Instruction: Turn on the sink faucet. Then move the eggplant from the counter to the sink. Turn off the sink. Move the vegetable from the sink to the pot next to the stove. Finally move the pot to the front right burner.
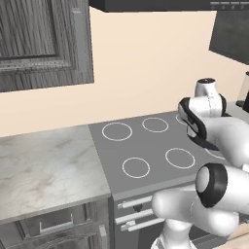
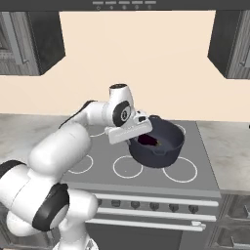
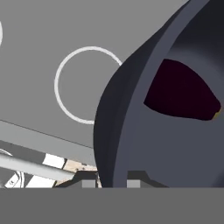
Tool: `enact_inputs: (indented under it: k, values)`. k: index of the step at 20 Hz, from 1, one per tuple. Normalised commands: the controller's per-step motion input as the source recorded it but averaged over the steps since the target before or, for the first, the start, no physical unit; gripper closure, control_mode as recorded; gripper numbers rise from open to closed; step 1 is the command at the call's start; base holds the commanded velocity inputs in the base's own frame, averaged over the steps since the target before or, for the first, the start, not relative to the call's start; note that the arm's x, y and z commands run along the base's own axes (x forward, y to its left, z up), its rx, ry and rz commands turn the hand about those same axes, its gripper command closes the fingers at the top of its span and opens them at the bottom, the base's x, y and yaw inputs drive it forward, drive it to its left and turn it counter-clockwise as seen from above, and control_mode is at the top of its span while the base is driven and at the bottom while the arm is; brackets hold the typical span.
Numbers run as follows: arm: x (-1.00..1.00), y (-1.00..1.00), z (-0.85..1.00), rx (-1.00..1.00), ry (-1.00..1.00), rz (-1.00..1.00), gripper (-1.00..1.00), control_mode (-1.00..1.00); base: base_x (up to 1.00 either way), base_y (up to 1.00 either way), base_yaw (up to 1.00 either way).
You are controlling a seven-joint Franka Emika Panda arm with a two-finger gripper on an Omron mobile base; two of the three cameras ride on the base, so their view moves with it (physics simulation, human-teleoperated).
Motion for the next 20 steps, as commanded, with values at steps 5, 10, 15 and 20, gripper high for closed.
enact_inputs:
  k: [5, 10, 15, 20]
  values:
    - [0.22, -0.79, -0.17, 0.00, -0.01, -0.12, 1.00, -1.00, 0.00, 0.00, 0.00]
    - [0.23, -0.66, -0.36, -0.01, 0.00, -0.11, 1.00, -1.00, 0.00, 0.00, 0.00]
    - [0.37, -0.32, -0.45, -0.01, 0.00, -0.03, 1.00, -1.00, 0.00, 0.00, 0.00]
    - [0.40, -0.36, -0.42, 0.00, 0.00, -0.01, 1.00, -1.00, 0.00, 0.00, 0.00]
